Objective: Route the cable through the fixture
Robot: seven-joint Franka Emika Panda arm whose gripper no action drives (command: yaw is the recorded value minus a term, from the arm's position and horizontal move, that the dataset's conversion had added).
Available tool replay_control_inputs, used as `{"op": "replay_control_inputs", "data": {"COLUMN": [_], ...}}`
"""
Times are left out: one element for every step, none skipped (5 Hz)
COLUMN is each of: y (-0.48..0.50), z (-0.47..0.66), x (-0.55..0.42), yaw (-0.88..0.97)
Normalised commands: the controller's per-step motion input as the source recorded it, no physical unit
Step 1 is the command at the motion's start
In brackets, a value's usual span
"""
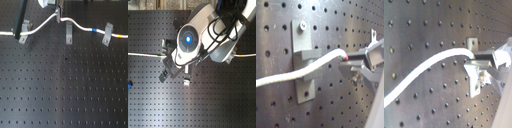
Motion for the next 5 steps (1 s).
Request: {"op": "replay_control_inputs", "data": {"y": [0.000, 0.060, 0.066, 0.036, 0.017], "z": [0.08, 0.33, 0.28, 0.20, 0.16], "x": [0.000, 0.053, 0.105, 0.075, 0.045], "yaw": [0.00, 0.46, 0.49, 0.41, 0.47]}}
